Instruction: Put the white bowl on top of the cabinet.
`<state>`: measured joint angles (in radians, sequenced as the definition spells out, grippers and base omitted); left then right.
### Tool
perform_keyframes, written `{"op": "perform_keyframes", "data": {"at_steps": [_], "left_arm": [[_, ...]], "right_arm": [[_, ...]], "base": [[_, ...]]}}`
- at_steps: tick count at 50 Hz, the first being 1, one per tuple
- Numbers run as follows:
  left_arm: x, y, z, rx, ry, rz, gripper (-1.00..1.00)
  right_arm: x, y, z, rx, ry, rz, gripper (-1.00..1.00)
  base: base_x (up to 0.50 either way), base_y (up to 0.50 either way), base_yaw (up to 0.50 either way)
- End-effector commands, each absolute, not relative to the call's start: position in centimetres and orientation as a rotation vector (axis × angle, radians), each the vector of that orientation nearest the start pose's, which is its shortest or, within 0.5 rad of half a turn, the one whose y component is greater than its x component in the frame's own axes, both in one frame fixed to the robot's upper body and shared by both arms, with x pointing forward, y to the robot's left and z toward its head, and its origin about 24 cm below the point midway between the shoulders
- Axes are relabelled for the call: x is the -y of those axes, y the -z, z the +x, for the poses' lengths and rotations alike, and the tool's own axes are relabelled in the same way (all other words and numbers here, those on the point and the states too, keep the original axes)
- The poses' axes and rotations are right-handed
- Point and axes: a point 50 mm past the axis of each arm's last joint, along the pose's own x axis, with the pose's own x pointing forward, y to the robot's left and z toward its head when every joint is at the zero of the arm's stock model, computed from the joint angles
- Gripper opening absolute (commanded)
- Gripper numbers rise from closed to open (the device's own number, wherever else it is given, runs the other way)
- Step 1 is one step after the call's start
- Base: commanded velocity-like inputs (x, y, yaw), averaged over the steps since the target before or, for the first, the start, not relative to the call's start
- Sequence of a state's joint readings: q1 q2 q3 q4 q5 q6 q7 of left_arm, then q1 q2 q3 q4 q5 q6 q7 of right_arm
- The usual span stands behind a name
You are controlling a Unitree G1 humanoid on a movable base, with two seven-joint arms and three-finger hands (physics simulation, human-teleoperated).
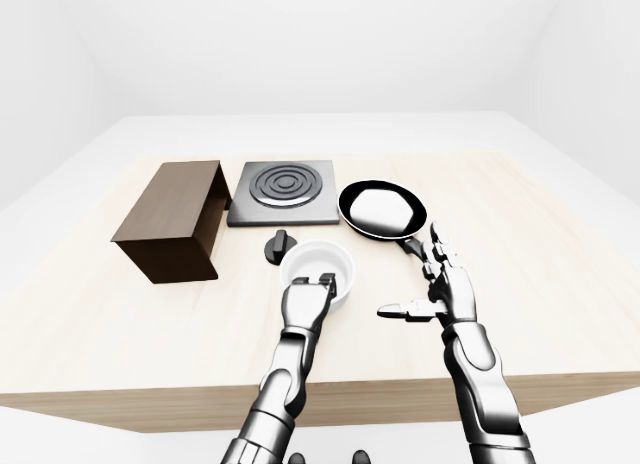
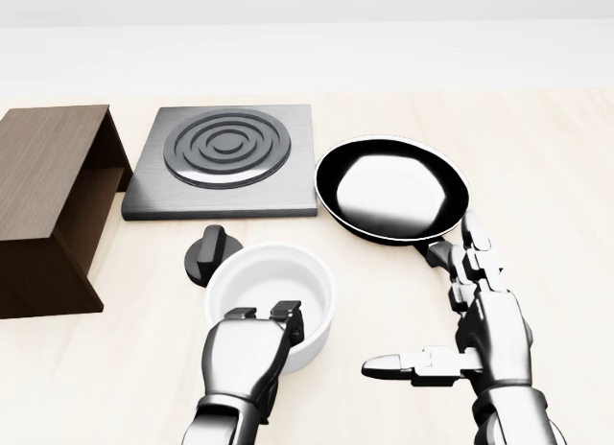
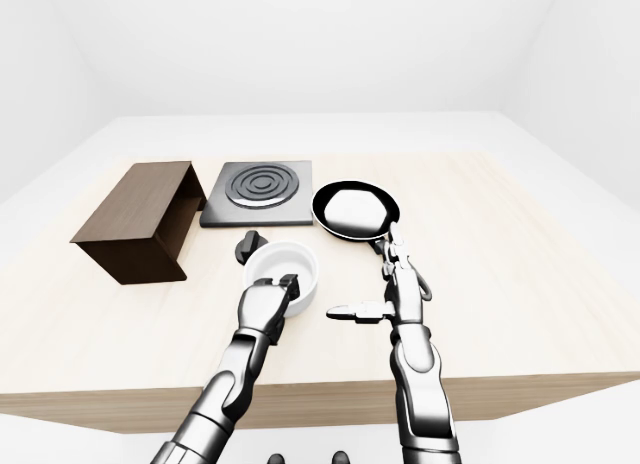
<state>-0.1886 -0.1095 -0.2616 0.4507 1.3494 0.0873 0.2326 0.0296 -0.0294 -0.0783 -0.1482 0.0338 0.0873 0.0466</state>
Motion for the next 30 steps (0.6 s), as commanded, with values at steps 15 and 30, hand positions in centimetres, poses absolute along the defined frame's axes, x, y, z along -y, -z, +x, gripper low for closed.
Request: {"op": "perform_keyframes", "data": {"at_steps": [15, 30], "left_arm": [[-5.6, -2.2, 27.2, 0.181, 0.139, 1.338, -1.00], [-6.7, -7.0, 27.2, 0.239, 0.087, 1.408, -1.00]], "right_arm": [[17.2, -6.3, 24.6, 0.042, 0.033, -0.001, 1.00], [17.0, -5.9, 24.8, 0.025, 0.027, -0.002, 1.00]], "base": [[0.00, 0.00, 0.00], [0.00, 0.00, 0.00]]}}
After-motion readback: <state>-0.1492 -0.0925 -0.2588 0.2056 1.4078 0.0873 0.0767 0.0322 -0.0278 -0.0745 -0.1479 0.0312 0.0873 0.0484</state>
